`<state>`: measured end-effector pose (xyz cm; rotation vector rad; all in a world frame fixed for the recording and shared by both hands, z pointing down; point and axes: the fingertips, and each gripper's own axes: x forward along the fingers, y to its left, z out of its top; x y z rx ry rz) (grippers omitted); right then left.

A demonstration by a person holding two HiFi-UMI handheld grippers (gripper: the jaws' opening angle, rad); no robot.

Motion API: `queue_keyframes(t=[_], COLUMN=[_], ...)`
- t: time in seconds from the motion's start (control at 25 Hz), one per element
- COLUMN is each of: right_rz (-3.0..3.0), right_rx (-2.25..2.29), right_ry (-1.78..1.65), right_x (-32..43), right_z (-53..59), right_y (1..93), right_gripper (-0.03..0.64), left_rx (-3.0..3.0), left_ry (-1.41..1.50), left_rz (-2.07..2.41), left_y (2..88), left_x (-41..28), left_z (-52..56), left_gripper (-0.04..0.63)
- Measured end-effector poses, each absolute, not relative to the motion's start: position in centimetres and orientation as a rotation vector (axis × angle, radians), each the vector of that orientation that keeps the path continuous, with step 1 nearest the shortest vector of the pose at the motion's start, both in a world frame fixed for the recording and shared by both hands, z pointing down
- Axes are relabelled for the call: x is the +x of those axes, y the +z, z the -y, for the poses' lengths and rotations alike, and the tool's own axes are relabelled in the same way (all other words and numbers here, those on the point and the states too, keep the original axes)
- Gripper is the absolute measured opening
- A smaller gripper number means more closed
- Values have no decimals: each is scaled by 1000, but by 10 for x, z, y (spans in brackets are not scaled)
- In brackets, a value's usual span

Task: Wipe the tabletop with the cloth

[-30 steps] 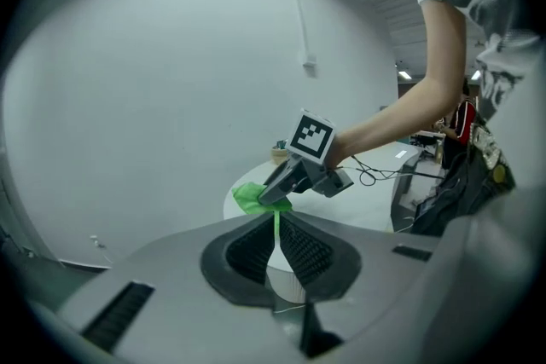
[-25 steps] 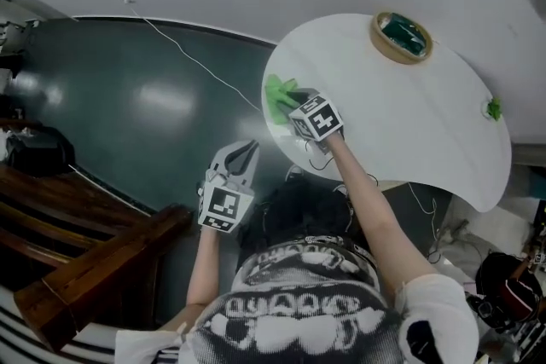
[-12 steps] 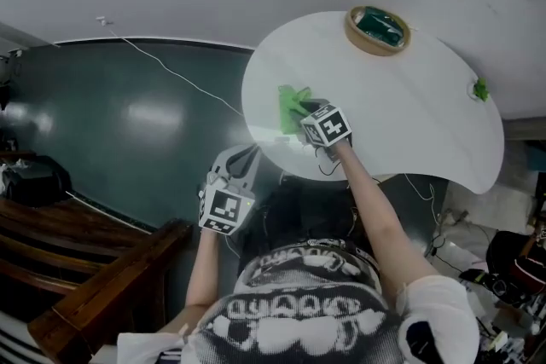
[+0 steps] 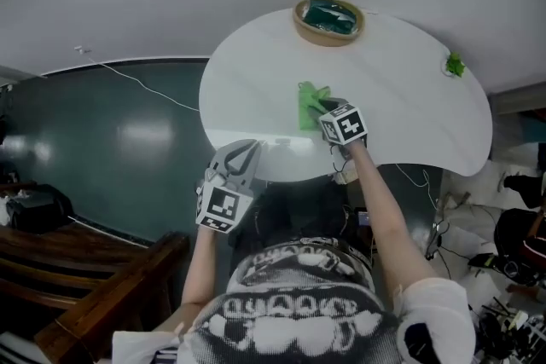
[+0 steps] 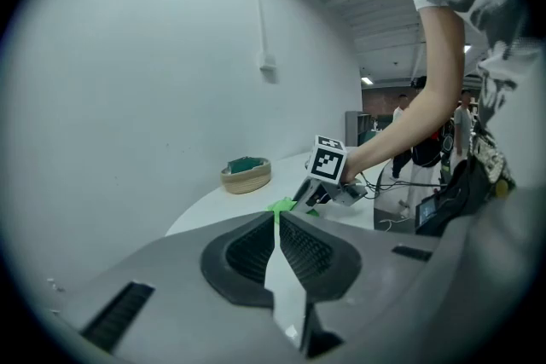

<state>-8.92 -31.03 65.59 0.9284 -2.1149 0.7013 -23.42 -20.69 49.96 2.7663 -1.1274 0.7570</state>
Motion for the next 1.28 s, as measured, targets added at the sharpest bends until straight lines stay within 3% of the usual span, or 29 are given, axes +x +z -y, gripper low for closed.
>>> queue_keyframes(t=[0.76,1.28], right_rz=[1932,1629], right_rx=[1291,1573], right_ry=[806,864], right_x=[336,584], right_z=[271,191], right_y=[658,652], right_gripper=[121,121], left_rx=[2923,3008], left_ry=[715,719], left_rz=[936,756], left_y=[483,483], left_x=[82,210], left_z=[227,203], left_gripper=[18,18])
